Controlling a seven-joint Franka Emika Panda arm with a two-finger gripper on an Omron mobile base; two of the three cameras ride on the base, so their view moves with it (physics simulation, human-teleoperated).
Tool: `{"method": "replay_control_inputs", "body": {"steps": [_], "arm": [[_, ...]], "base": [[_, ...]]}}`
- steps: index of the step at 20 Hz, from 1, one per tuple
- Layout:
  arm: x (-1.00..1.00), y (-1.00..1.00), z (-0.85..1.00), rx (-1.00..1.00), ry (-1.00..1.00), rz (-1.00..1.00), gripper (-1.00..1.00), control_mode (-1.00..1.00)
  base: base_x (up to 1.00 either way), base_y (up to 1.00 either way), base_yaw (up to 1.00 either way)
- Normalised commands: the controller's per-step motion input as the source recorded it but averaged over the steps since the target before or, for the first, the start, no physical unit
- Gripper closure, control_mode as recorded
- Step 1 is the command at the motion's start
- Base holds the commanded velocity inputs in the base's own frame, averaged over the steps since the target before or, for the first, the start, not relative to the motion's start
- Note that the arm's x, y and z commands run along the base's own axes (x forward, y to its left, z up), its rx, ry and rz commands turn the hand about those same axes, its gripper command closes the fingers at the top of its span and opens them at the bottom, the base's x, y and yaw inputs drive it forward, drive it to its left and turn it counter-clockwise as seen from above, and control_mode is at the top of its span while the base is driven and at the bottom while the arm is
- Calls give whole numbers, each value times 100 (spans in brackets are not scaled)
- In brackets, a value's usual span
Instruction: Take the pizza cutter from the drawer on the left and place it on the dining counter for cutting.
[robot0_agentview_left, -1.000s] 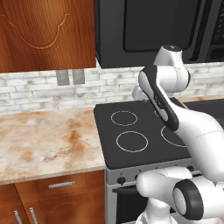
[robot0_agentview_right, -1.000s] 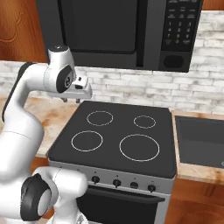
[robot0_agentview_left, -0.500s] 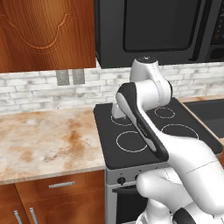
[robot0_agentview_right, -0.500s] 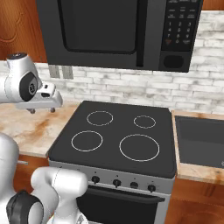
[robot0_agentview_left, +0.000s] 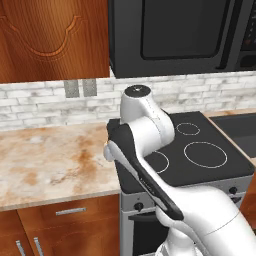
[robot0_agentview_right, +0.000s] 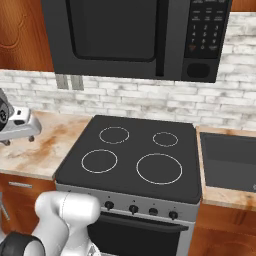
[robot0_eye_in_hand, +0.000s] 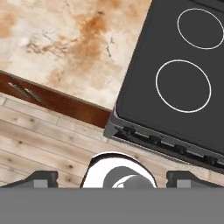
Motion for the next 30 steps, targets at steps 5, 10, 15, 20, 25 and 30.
{"method": "replay_control_inputs", "body": {"steps": [5,10,15,20,25,30], "arm": [[-9,77,-60,-19,-4,29,-100,-100],[-2,70,-60,-22,0,32,-100,-100],[-6,57,-40,-18,0,33,-100,-100],[-35,31,-43,-15,-8,36,-100,-100],[-30,34,-55,-16,-9,36,-100,-100],[-1,2,-58,-9,-13,36,-100,-100]], "base": [[0,0,0],[0,0,0],[0,0,0],[0,0,0],[0,0,0],[0,0,0]]}}
